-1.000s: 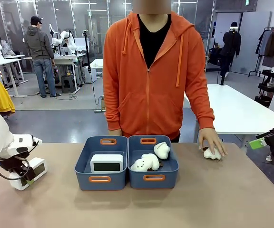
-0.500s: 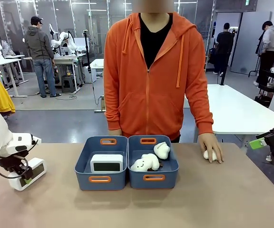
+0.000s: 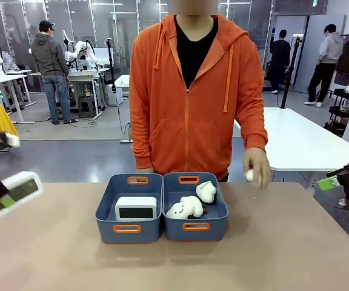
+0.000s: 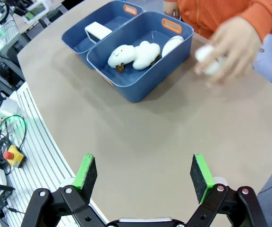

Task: Sort the digital clocks into the basket.
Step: Pick up the Digital clock from the table and place it into the empty Plastic storage basket.

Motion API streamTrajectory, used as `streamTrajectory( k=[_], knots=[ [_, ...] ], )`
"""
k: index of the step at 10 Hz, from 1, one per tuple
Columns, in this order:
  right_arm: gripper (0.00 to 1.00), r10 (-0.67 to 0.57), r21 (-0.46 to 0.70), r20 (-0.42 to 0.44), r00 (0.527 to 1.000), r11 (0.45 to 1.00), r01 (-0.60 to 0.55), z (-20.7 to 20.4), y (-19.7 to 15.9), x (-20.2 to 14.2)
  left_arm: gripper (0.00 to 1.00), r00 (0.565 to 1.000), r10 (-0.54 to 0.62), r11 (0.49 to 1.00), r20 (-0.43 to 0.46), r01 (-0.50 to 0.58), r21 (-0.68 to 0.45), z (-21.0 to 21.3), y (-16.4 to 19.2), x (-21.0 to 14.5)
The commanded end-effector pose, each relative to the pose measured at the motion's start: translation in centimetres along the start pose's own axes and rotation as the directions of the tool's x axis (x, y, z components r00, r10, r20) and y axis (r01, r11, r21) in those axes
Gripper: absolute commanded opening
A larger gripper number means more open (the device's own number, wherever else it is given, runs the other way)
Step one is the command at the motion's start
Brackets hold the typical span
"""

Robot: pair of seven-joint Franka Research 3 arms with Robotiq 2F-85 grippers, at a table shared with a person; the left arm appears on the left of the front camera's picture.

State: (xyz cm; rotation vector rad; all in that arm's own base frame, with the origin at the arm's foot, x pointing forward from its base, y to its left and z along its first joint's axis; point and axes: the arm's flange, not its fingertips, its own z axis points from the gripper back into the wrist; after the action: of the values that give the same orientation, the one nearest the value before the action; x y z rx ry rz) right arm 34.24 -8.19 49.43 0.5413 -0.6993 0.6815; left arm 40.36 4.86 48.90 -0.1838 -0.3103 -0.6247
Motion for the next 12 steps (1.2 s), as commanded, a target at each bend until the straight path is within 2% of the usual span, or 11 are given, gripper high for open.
streamTrajectory(
  k=[1, 3, 4, 6, 8, 9, 10, 12],
  knots=[
    [1.0, 0.0, 0.01, -0.006, 1.0, 1.0, 0.0, 0.1, 0.1, -0.2, 0.0, 0.995, -0.071, 0.988, 0.064, 0.079, -0.13, 1.5, -0.8, -0.6],
    [1.0, 0.0, 0.01, -0.006, 1.0, 1.0, 0.0, 0.1, 0.1, -0.2, 0.0, 0.944, -0.225, 0.913, 0.241, 0.29, -0.286, 0.2, -6.1, 0.4],
    [1.0, 0.0, 0.01, -0.006, 1.0, 1.0, 0.0, 0.1, 0.1, -0.2, 0.0, 0.923, -0.26, 0.895, 0.284, 0.341, -0.287, -1.0, -8.4, 1.3],
    [1.0, 0.0, 0.01, -0.006, 1.0, 1.0, 0.0, 0.1, 0.1, -0.2, 0.0, 0.885, -0.322, 0.891, 0.336, 0.403, -0.208, -2.6, -11.5, 2.7],
    [1.0, 0.0, 0.01, -0.006, 1.0, 1.0, 0.0, 0.1, 0.1, -0.2, 0.0, 0.879, -0.272, 0.909, 0.392, 0.368, -0.194, -1.3, -10.3, 2.8],
    [1.0, 0.0, 0.01, -0.006, 1.0, 1.0, 0.0, 0.1, 0.1, -0.2, 0.0, 0.883, -0.223, 0.918, 0.412, 0.332, -0.215, 1.4, -7.8, 2.0],
    [1.0, 0.0, 0.01, -0.006, 1.0, 1.0, 0.0, 0.1, 0.1, -0.2, 0.0, 0.869, -0.174, 0.92, 0.463, 0.311, -0.239, 3.9, -5.5, 0.8],
    [1.0, 0.0, 0.01, -0.006, 1.0, 1.0, 0.0, 0.1, 0.1, -0.2, 0.0, 0.808, -0.162, 0.938, 0.567, 0.305, -0.167, 8.2, -2.1, -2.6]
  ],
)
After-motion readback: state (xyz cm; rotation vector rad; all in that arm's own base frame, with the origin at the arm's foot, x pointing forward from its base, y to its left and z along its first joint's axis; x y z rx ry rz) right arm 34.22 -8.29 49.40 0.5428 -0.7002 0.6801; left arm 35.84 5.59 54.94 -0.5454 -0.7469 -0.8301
